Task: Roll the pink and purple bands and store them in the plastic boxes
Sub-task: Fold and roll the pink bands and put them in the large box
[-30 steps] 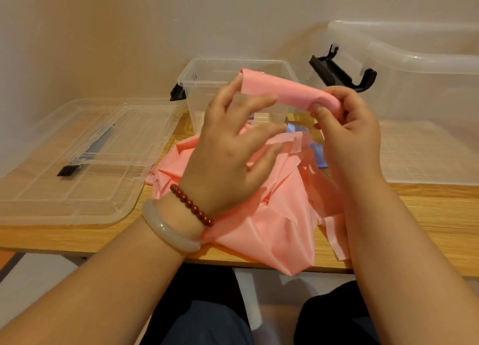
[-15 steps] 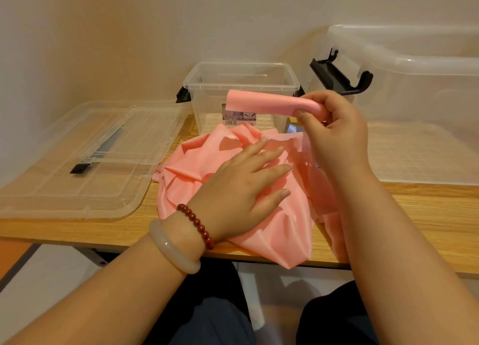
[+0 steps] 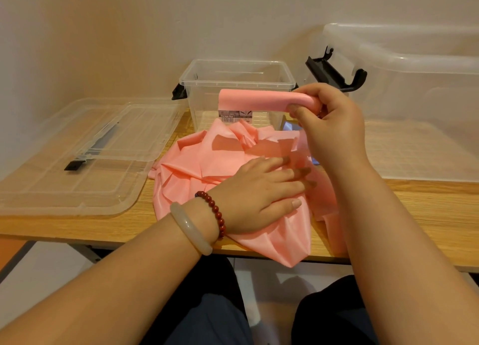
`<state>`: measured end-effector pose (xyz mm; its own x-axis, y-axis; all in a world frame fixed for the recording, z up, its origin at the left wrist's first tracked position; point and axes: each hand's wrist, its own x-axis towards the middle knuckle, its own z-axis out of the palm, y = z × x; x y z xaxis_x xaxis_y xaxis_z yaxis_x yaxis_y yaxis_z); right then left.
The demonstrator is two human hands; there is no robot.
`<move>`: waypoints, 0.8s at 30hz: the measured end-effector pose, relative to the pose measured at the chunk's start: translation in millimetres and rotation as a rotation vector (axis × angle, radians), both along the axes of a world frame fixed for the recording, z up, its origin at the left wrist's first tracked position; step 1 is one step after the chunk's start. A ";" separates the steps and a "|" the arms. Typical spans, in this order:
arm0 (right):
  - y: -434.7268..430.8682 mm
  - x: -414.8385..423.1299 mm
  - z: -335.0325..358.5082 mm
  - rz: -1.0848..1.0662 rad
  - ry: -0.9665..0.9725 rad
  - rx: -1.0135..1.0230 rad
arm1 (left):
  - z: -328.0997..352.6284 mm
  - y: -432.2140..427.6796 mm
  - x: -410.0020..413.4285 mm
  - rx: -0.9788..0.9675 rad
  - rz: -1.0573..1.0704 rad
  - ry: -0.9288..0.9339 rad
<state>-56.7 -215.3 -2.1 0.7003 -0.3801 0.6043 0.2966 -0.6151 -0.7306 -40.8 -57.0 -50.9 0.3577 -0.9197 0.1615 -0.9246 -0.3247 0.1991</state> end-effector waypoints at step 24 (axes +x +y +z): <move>-10.9 -32.1 17.8 -0.012 -0.023 -0.042 | 3.2 -9.4 -6.8 0.238 0.052 -0.054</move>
<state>-88.9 -226.2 15.7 0.6814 -0.3622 0.6359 0.3058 -0.6485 -0.6971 -47.6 -66.3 -47.7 0.4020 -0.9148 -0.0377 -0.9128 -0.4037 0.0619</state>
